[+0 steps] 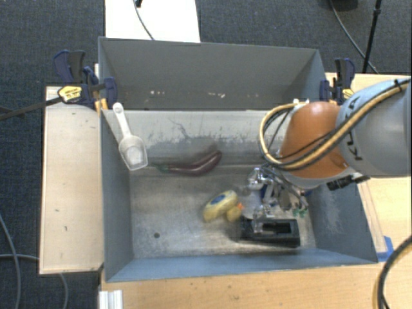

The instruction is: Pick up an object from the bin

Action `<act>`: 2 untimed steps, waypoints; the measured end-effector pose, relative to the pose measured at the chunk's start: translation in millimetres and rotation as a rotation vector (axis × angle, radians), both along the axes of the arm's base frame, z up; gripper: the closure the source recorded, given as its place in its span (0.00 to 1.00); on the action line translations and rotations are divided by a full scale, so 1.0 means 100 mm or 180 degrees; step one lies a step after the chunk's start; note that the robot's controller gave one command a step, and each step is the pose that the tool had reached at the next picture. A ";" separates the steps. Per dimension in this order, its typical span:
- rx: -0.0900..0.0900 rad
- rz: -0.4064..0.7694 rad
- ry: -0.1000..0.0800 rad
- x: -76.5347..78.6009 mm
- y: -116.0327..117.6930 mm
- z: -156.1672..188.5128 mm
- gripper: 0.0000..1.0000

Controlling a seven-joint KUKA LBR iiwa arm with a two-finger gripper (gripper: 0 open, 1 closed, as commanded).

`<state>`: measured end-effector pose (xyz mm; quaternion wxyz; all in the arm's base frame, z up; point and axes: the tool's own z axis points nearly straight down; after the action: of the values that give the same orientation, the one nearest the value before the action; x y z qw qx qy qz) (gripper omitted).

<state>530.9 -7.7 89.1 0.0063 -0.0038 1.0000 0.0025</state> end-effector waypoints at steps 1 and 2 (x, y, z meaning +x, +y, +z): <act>0.0000 0.0001 -0.0001 0.00 0.00 0.00 1.00; -0.0015 0.0012 0.0025 -0.09 0.00 -0.09 1.00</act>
Offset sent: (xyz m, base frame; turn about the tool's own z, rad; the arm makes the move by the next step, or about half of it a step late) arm 0.0122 0.0209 0.0529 -0.4295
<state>521.7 -8.1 80.4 0.0023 -0.0056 1.0000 0.0002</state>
